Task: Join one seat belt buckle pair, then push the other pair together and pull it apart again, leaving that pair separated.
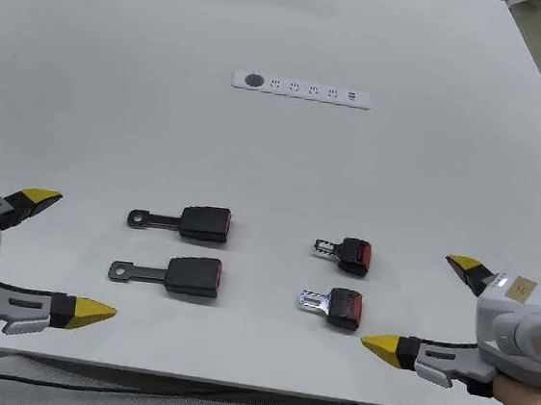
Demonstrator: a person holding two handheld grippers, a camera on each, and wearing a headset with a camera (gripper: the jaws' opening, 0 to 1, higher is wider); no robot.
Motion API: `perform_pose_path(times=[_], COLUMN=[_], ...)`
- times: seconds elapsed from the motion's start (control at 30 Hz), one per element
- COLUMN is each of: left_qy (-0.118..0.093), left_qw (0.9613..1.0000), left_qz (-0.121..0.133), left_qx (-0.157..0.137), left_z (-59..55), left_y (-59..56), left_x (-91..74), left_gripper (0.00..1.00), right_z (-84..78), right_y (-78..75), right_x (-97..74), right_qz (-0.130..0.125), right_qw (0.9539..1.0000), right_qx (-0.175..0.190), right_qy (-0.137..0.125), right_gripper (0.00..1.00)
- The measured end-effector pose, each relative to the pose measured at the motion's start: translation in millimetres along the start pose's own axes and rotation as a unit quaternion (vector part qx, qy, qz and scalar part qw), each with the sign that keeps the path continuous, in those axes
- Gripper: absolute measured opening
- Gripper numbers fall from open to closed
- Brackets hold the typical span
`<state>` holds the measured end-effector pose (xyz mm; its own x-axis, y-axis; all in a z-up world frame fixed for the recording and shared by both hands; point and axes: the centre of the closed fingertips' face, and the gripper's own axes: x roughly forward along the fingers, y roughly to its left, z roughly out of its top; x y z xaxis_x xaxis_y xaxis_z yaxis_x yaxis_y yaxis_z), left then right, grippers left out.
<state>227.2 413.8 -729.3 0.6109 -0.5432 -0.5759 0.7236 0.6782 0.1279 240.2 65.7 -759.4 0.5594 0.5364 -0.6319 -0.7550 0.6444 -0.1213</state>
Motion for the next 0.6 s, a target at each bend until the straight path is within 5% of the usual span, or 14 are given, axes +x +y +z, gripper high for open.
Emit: perform_pose_path(times=[0.37, 0.43, 0.6], left_qy=[0.001, 0.0, 0.004], left_qw=[1.0, 1.0, 1.0], left_qz=[0.001, 0.003, 0.0], left_qx=[0.0, -0.001, 0.003], left_z=[-0.9, -0.4, -2.1], left_y=[1.4, 2.1, 1.3], left_x=[0.2, 0.2, 1.4], left_gripper=[1.0, 1.0, 1.0], right_z=[-1.1, -6.5, -7.5], right_y=[-1.2, -5.9, -2.1], right_x=[0.9, -0.2, 1.7], right_qz=[-0.003, -0.013, -0.007], right_qw=[1.0, 0.9991, 0.9993], right_qx=[0.0, -0.035, -0.03], right_qy=[0.002, 0.022, 0.023], right_gripper=[1.0, 1.0, 1.0])
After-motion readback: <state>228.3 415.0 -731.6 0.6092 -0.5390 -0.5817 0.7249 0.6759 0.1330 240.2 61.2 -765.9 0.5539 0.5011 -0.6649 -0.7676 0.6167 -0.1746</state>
